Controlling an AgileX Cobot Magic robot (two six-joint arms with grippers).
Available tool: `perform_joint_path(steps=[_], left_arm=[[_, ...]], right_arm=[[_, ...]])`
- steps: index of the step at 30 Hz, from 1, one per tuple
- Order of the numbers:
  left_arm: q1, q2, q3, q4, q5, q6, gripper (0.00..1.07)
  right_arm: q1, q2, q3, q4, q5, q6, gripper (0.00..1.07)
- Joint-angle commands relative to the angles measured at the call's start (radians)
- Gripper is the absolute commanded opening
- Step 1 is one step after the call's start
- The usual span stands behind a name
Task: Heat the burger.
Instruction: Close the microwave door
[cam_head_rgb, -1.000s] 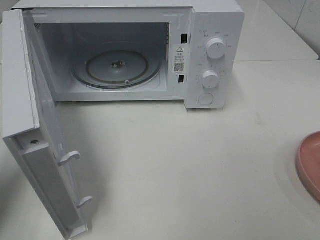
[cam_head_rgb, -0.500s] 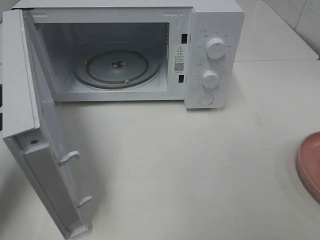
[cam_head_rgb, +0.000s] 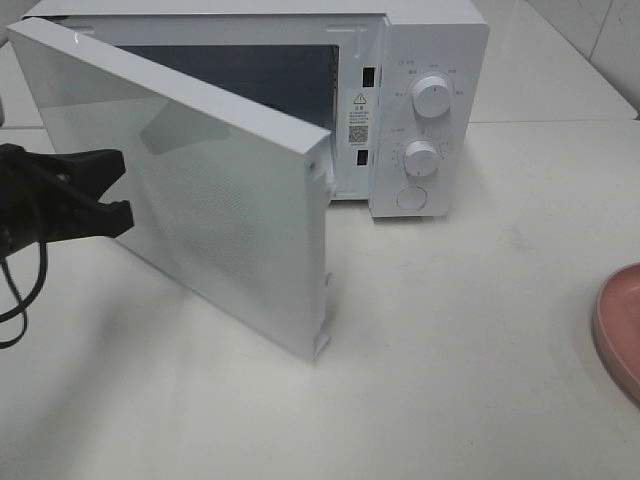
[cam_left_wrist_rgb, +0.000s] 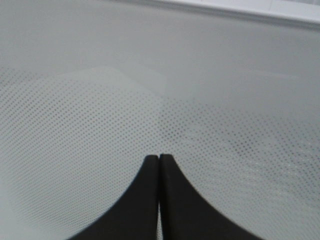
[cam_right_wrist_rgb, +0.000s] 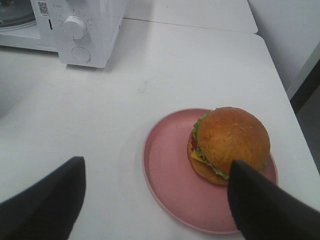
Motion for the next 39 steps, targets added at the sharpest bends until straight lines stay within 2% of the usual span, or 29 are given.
perform_joint_path(steps=[1,2,3,4,6,7,9,13,15,19,23,29,35,37,38,39], left_arm=[[-0.076,0.026,-0.047,-0.164,0.018,0.074,0.0],[-0.076,0.026,-0.047,-0.164,0.018,0.074,0.0],[-0.123,0.045,-0.078,-0.246,0.023,0.11,0.0],[-0.123,0.045,-0.078,-0.246,0.023,0.11,0.0],[-0.18,0.071,-0.126,-0.331,0.037,0.16,0.0],[-0.18,0.071,-0.126,-0.331,0.037,0.16,0.0],[-0.225,0.101,-0.176,-0.395,0.037,0.194,0.0],[-0.259,0.138,-0.231,-0.446,0.039,0.204,0.0],[-0.286,0.178,-0.294,-0.481,0.051,0.204,0.0],[-0.297,0.216,-0.355,-0.496,0.077,0.207,0.0],[-0.297,0.272,-0.462,-0.515,0.137,0.207,0.0],[-0.297,0.32,-0.542,-0.546,0.144,0.207,0.0],[-0.297,0.379,-0.636,-0.601,0.169,0.259,0.0],[-0.297,0.399,-0.675,-0.64,0.177,0.307,0.0],[-0.297,0.399,-0.675,-0.64,0.177,0.307,0.0],[-0.293,0.41,-0.705,-0.679,0.193,0.336,0.0]], right_arm=[[-0.005,-0.026,0.002,0.0,-0.015,-0.01,0.76],[-0.005,-0.026,0.002,0.0,-0.015,-0.01,0.76],[-0.005,-0.026,0.002,0.0,-0.015,-0.01,0.76],[-0.005,-0.026,0.002,0.0,-0.015,-0.01,0.76],[-0.005,-0.026,0.002,0.0,-0.015,-0.01,0.76],[-0.005,-0.026,0.002,0.0,-0.015,-0.01,0.76],[-0.005,-0.026,0.002,0.0,-0.015,-0.01,0.76],[-0.005,-0.026,0.002,0.0,-0.015,-0.01,0.76],[-0.005,-0.026,0.002,0.0,-0.015,-0.01,0.76],[-0.005,-0.026,0.002,0.0,-0.015,-0.01,0.76],[-0.005,-0.026,0.002,0.0,-0.015,-0.01,0.76],[-0.005,-0.026,0.002,0.0,-0.015,-0.01,0.76],[-0.005,-0.026,0.002,0.0,-0.015,-0.01,0.76],[-0.005,-0.026,0.002,0.0,-0.015,-0.01,0.76],[-0.005,-0.026,0.002,0.0,-0.015,-0.01,0.76],[-0.005,-0.026,0.002,0.0,-0.015,-0.01,0.76]])
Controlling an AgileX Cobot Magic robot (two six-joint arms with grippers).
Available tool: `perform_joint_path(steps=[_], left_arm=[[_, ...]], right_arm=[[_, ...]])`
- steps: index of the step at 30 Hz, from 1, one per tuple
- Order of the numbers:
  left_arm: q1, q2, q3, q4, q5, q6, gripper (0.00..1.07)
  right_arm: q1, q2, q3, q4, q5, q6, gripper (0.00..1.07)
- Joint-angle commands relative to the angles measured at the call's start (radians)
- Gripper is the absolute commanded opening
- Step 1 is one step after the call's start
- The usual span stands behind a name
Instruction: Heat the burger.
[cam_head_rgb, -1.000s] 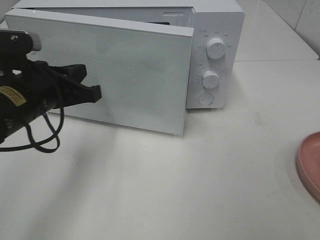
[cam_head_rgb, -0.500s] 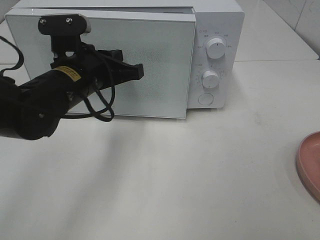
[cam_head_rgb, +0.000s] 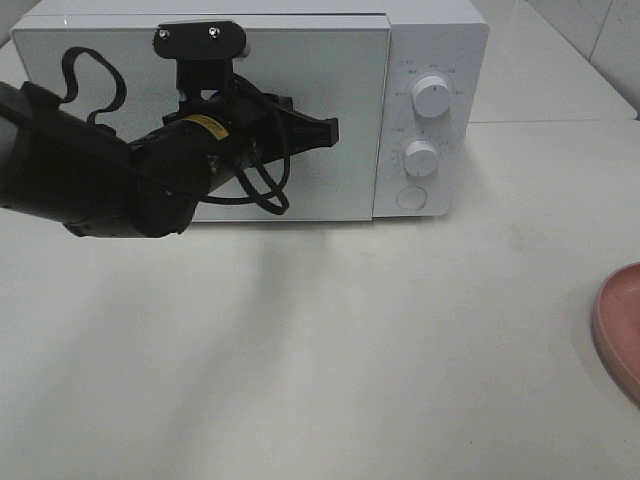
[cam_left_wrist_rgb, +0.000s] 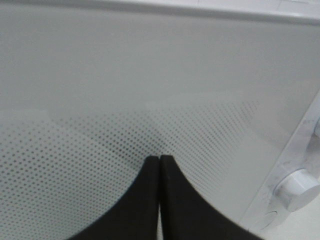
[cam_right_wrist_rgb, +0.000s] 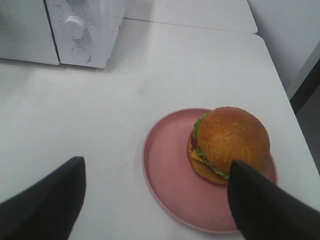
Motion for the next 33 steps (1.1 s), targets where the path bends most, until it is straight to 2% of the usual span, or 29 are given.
perform_joint_path(steps=[1,2,5,11,13,14,15,16,17,18,19,20,24,28,30,31,32,33], left_arm=[[0.025,0.02,-0.075,-0.117,-0.03,0.055,0.0],[0.025,0.02,-0.075,-0.117,-0.03,0.055,0.0],[0.036,0.029,-0.12,-0.129,0.035,0.101,0.0],[0.016,-0.002,-0.104,-0.128,0.14,0.144,0.01],[-0.007,-0.03,-0.087,-0.128,0.257,0.188,0.19],[-0.007,-0.03,-0.087,-0.128,0.257,0.188,0.19],[-0.021,-0.051,-0.082,-0.128,0.373,0.226,0.42],[-0.026,-0.072,-0.082,-0.128,0.483,0.246,0.73],[-0.026,-0.072,-0.082,-0.128,0.483,0.246,0.73],[-0.026,-0.083,-0.082,-0.128,0.546,0.246,0.9],[-0.026,-0.098,-0.082,-0.128,0.662,0.244,1.01],[-0.026,-0.098,-0.082,-0.128,0.662,0.244,1.01],[-0.021,-0.129,-0.082,-0.096,0.936,0.246,1.0],[-0.021,-0.147,-0.082,-0.067,1.058,0.246,1.0],[-0.014,-0.165,-0.084,-0.01,1.189,0.244,1.0],[-0.014,-0.165,-0.084,-0.01,1.189,0.244,1.0],[-0.008,-0.172,-0.087,0.007,1.242,0.239,1.0],[0.017,-0.193,-0.087,0.031,1.366,0.204,1.0]], right_arm=[[-0.005,-0.026,0.002,0.0,-0.015,-0.01,0.76],[-0.005,-0.026,0.002,0.0,-0.015,-0.01,0.76],[-0.005,-0.026,0.002,0.0,-0.015,-0.008,0.76],[-0.005,-0.026,0.002,0.0,-0.015,-0.008,0.76],[-0.005,-0.026,0.002,0.0,-0.015,-0.008,0.76],[-0.005,-0.026,0.002,0.0,-0.015,-0.008,0.76],[-0.005,-0.026,0.002,0.0,-0.015,-0.008,0.76],[-0.005,-0.026,0.002,0.0,-0.015,-0.008,0.76],[-0.005,-0.026,0.002,0.0,-0.015,-0.008,0.76],[-0.005,-0.026,0.002,0.0,-0.015,-0.008,0.76],[-0.005,-0.026,0.002,0.0,-0.015,-0.007,0.76],[-0.005,-0.026,0.002,0.0,-0.015,-0.007,0.76],[-0.005,-0.026,0.002,0.0,-0.015,-0.007,0.76],[-0.005,-0.026,0.002,0.0,-0.015,-0.007,0.76],[-0.005,-0.026,0.002,0.0,-0.015,-0.007,0.76],[-0.005,-0.026,0.002,0.0,-0.015,-0.007,0.76],[-0.005,-0.026,0.002,0.0,-0.015,-0.007,0.76],[-0.005,-0.026,0.002,0.0,-0.015,-0.006,0.76]])
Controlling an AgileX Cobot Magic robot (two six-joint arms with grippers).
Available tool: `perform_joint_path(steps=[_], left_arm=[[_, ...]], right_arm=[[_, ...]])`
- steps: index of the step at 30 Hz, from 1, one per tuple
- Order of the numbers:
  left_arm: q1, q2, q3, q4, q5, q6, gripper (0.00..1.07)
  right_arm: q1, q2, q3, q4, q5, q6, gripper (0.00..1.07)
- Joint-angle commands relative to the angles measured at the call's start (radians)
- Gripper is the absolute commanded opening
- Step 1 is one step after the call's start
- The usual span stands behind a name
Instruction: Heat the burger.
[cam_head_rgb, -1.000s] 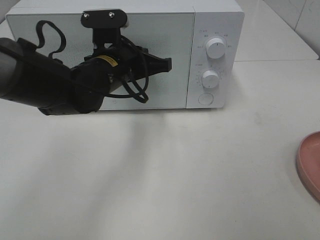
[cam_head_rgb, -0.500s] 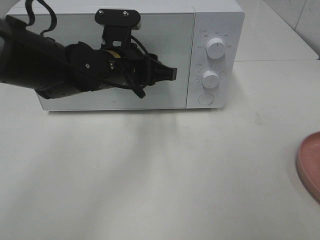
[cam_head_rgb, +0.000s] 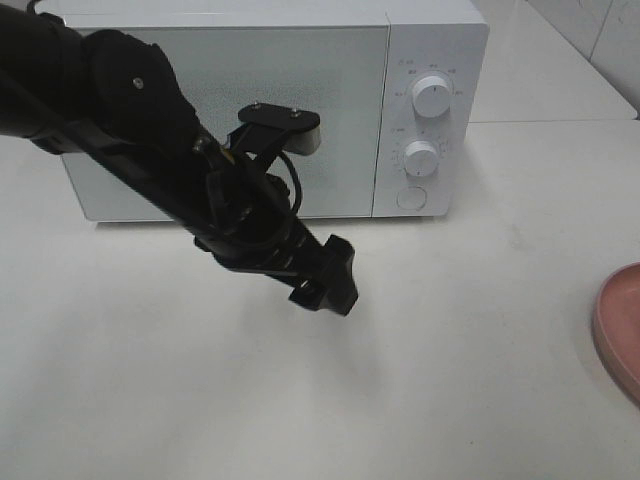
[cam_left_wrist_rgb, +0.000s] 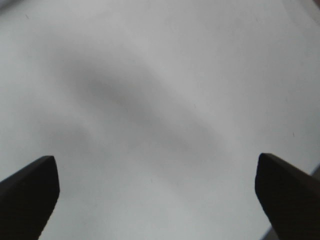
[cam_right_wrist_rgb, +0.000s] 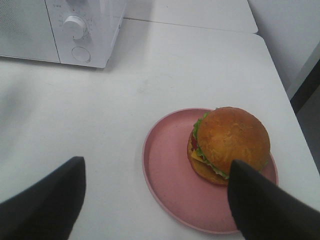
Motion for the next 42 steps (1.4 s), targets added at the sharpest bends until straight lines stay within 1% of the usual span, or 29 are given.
perform_joint_path(steps=[1,3,5,6,7,9,10,12,13,14,16,17,19,20,21,22,24,25,27,28,29,31,32,34,35,37,39,41,42], left_arm=[[0.028,-0.032,-0.001,0.042,0.165,-0.035,1.0],[0.073,-0.069,-0.001,0.062,0.309,-0.067,1.0],[0.092,-0.084,-0.001,0.067,0.349,-0.078,1.0],[0.14,-0.113,-0.001,0.065,0.411,-0.096,1.0],[0.14,-0.113,-0.001,0.065,0.411,-0.096,1.0],[0.219,-0.177,0.001,0.069,0.47,-0.142,1.0],[0.219,-0.177,0.001,0.069,0.47,-0.142,1.0],[0.311,-0.246,0.001,0.085,0.524,-0.171,1.0],[0.311,-0.246,0.001,0.085,0.524,-0.171,1.0],[0.381,-0.291,0.001,0.112,0.557,-0.196,1.0],[0.409,-0.311,0.002,0.129,0.575,-0.209,1.0],[0.477,-0.366,0.002,0.184,0.61,-0.245,1.0],[0.502,-0.387,0.003,0.209,0.624,-0.265,1.0],[0.556,-0.434,0.013,0.259,0.642,-0.305,1.0],[0.585,-0.463,0.027,0.281,0.644,-0.324,1.0],[0.585,-0.463,0.027,0.281,0.644,-0.324,1.0],[0.669,-0.552,0.105,0.304,0.642,-0.338,1.0],[0.669,-0.552,0.105,0.304,0.642,-0.338,1.0],[0.738,-0.658,0.204,0.302,0.635,-0.333,1.0],[0.738,-0.658,0.204,0.302,0.635,-0.333,1.0],[0.765,-0.727,0.268,0.3,0.619,-0.335,1.0],[0.771,-0.758,0.294,0.299,0.607,-0.335,1.0],[0.771,-0.834,0.365,0.299,0.583,-0.334,1.0],[0.771,-0.871,0.389,0.3,0.573,-0.334,1.0],[0.771,-0.935,0.439,0.307,0.546,-0.334,1.0],[0.771,-0.999,0.489,0.316,0.509,-0.334,1.0],[0.771,-1.025,0.509,0.316,0.492,-0.334,1.0],[0.771,-1.111,0.575,0.326,0.449,-0.333,1.0],[0.771,-1.111,0.575,0.326,0.449,-0.333,1.0]], right_arm=[[-0.005,-0.026,0.002,0.0,-0.015,-0.006,0.76],[-0.005,-0.026,0.002,0.0,-0.015,-0.006,0.76],[-0.005,-0.026,0.002,0.0,-0.015,-0.006,0.76],[-0.005,-0.026,0.002,0.0,-0.015,-0.006,0.76],[-0.005,-0.026,0.002,0.0,-0.015,-0.006,0.76],[-0.005,-0.026,0.002,0.0,-0.015,-0.006,0.76],[-0.005,-0.026,0.002,0.0,-0.015,-0.006,0.76],[-0.005,-0.026,0.002,0.0,-0.015,-0.006,0.76],[-0.005,-0.026,0.002,0.0,-0.015,-0.006,0.76],[-0.005,-0.026,0.002,0.0,-0.015,-0.006,0.76],[-0.005,-0.026,0.002,0.0,-0.015,-0.006,0.76],[-0.005,-0.026,0.002,0.0,-0.015,-0.006,0.76],[-0.005,-0.026,0.002,0.0,-0.015,-0.006,0.76],[-0.005,-0.026,0.002,0.0,-0.015,-0.006,0.76],[-0.005,-0.026,0.002,0.0,-0.015,-0.006,0.76],[-0.005,-0.026,0.002,0.0,-0.015,-0.006,0.76],[-0.005,-0.026,0.002,0.0,-0.015,-0.006,0.76],[-0.005,-0.026,0.002,0.0,-0.015,-0.006,0.76],[-0.005,-0.026,0.002,0.0,-0.015,-0.006,0.76],[-0.005,-0.026,0.002,0.0,-0.015,-0.006,0.76],[-0.005,-0.026,0.002,0.0,-0.015,-0.006,0.76],[-0.005,-0.026,0.002,0.0,-0.015,-0.006,0.76],[-0.005,-0.026,0.002,0.0,-0.015,-0.006,0.76],[-0.005,-0.026,0.002,0.0,-0.015,-0.006,0.76],[-0.005,-0.026,0.002,0.0,-0.015,-0.006,0.76],[-0.005,-0.026,0.002,0.0,-0.015,-0.006,0.76],[-0.005,-0.026,0.002,0.0,-0.015,-0.006,0.76],[-0.005,-0.026,0.002,0.0,-0.015,-0.006,0.76],[-0.005,-0.026,0.002,0.0,-0.015,-0.006,0.76]])
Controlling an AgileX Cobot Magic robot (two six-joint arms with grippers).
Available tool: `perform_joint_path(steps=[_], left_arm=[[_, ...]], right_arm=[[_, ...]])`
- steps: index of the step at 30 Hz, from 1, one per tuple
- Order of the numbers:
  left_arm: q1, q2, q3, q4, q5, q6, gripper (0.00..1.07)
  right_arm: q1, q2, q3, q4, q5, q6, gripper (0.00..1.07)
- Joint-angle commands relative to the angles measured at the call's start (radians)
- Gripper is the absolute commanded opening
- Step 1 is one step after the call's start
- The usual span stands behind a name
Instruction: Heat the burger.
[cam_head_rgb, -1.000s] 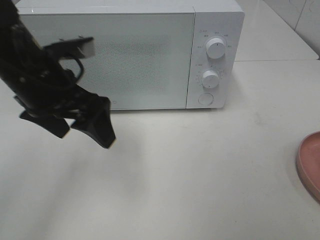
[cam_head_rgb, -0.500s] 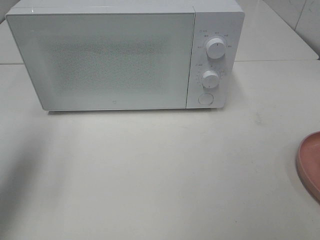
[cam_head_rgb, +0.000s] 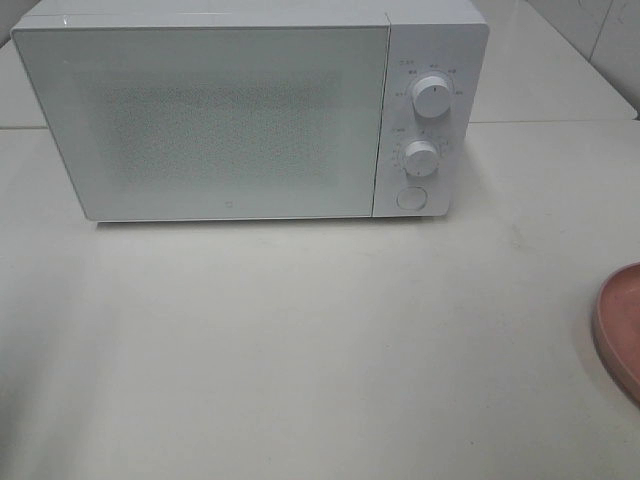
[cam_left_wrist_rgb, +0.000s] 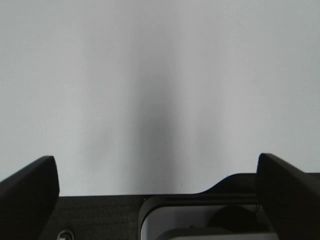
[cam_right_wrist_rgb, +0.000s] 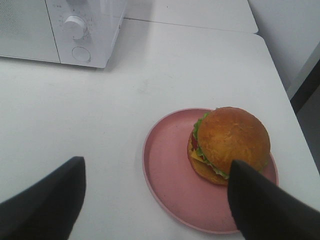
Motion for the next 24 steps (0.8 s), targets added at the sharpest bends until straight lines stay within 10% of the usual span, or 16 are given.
perform_joint_path(steps=[1,24], left_arm=[[0.005,-0.126,0.055,0.007,-0.056,-0.007,1.0],[-0.028,-0.593,0.084,0.017,0.045,-0.021,1.0]], right_arm=[[-0.005,-0.026,0.002,0.0,-0.015,-0.006,0.76],[-0.005,-0.026,0.002,0.0,-0.015,-0.006,0.76]])
